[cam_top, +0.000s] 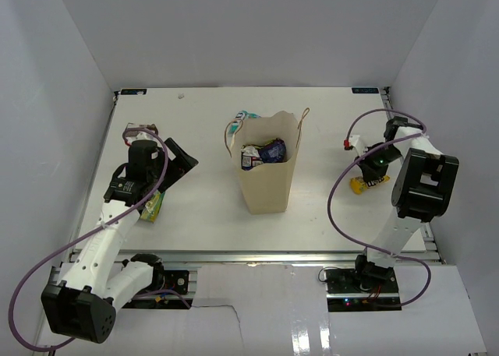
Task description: Place the snacks into the paper bag
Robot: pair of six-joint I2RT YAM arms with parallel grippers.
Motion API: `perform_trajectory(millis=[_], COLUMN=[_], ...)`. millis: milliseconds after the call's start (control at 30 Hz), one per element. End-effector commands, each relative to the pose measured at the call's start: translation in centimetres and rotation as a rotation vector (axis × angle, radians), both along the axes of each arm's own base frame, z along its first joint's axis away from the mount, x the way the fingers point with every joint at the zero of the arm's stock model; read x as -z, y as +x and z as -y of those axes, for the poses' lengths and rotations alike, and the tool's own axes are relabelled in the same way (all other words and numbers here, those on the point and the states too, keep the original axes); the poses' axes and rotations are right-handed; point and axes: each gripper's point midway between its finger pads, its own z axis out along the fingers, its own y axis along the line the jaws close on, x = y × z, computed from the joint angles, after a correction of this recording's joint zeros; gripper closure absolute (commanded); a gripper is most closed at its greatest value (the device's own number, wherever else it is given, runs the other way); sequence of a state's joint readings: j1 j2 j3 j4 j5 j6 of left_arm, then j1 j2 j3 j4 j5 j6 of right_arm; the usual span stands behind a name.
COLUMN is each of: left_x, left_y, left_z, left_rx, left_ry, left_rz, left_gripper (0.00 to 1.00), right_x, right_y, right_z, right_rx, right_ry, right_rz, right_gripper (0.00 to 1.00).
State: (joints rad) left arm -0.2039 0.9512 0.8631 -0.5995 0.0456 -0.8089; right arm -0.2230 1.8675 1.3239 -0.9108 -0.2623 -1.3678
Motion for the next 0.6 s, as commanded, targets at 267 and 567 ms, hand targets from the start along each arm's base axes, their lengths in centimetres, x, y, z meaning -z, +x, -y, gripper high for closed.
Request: perform_trajectory(millis=[267,567], left_x=[-0.8,-1.5], left_y=[0.2,0.1], left_z=[-0.2,-0.3], left_rx=[-0.007,-0.008], left_ry=[-0.006,-0.002], left_rz=[0.016,0.033], left_gripper=[0.02,0.02], right_x=[-11.0,-21.1], right_y=[-1.0,-0.5], right_z=[-6.0,-9.8], right_rx=[0.205,0.177], right_ry=[0.471,0.728], right_rz=[0.162,0.328], right_gripper=[0.92,0.92])
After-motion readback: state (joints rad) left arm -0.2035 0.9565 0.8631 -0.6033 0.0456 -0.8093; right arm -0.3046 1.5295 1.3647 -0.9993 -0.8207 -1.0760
